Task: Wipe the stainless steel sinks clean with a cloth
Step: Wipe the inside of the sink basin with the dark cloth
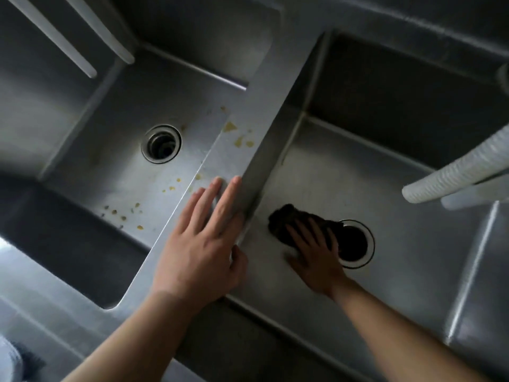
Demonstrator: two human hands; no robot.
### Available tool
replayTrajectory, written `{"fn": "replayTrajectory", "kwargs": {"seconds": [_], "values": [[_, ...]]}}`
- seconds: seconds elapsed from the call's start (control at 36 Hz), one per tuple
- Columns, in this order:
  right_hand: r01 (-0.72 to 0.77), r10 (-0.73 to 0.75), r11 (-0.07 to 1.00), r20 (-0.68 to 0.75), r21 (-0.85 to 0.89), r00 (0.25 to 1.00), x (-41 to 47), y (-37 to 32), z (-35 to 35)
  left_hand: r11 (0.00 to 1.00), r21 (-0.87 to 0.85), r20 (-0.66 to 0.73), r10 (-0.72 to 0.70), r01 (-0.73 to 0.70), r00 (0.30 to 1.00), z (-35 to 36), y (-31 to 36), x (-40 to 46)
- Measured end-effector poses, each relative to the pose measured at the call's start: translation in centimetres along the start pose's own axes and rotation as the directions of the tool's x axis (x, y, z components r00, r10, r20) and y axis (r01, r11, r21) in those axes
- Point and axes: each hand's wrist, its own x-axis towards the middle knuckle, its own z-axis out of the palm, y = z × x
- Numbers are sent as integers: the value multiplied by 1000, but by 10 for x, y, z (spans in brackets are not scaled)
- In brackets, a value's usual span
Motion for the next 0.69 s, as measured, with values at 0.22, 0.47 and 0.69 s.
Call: {"fn": "replayTrajectory", "kwargs": {"seconds": [0.22, 0.47, 0.69], "values": [[-201, 205, 977, -60, 68, 977, 132, 2, -79, 1000, -12, -51, 1, -2, 999, 7, -4, 0], [-272, 280, 960, -339, 74, 898, 92, -41, -51, 1000, -15, -65, 2, -3, 998, 7, -5, 0], [-400, 530, 836, -361, 375, 768, 106, -11, -69, 1000, -30, -56, 8, -9, 998, 7, -6, 0]]}}
